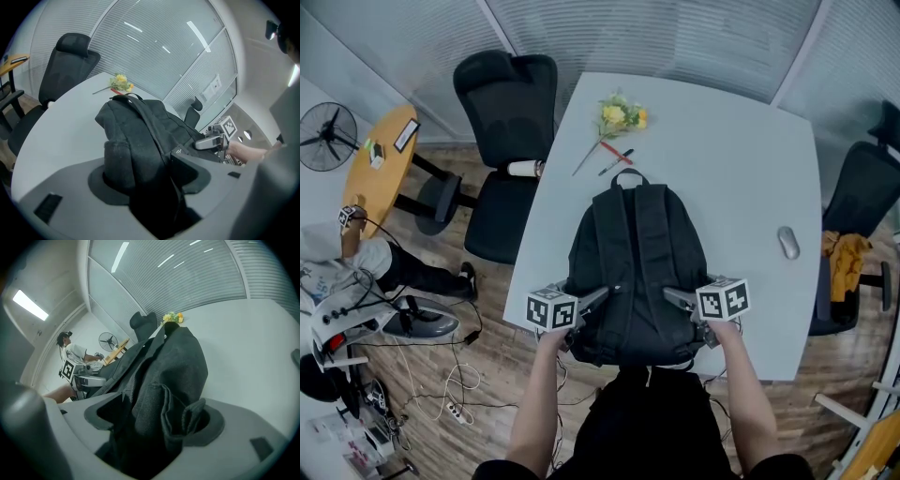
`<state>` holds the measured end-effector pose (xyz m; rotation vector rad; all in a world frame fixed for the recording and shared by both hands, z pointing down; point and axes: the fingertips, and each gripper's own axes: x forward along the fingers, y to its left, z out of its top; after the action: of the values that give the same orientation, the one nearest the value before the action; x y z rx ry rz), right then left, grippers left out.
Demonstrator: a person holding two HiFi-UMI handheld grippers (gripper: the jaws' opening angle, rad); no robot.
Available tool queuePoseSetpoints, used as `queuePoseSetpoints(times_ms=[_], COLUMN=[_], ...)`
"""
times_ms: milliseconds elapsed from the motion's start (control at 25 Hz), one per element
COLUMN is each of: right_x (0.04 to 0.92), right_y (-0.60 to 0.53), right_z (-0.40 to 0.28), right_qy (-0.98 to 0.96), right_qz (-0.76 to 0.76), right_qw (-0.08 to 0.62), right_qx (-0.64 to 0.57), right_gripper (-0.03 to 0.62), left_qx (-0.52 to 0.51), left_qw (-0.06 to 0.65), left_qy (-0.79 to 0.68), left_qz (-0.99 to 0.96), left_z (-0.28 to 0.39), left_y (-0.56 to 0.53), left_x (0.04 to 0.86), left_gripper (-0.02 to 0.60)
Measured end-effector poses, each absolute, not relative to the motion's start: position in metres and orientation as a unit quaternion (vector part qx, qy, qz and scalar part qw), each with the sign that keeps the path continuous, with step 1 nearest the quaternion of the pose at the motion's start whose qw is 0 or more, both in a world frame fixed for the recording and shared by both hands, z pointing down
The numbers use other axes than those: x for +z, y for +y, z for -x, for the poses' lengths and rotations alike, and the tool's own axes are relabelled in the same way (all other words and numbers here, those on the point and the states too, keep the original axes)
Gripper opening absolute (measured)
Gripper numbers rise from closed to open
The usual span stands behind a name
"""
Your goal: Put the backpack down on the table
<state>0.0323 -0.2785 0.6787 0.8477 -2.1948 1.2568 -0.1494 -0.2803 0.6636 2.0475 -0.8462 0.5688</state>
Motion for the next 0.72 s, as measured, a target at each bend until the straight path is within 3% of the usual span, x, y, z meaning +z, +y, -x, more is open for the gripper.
queuePoseSetpoints(times_ms=[720], right_x=[0.6820], right_y=[-0.2829], right_z=[-0.0352], right_qy=[-0.786], right_qz=[-0.318], right_qw=[0.225], right_qx=[0.480], right_gripper=[0.420], left_qx=[0.211], left_qw=[0.409], left_qy=[-0.350], left_qz=[-0.816], left_z=[0.1549], left_y=[-0.2856], left_x=[0.6676], left_gripper=[0.270])
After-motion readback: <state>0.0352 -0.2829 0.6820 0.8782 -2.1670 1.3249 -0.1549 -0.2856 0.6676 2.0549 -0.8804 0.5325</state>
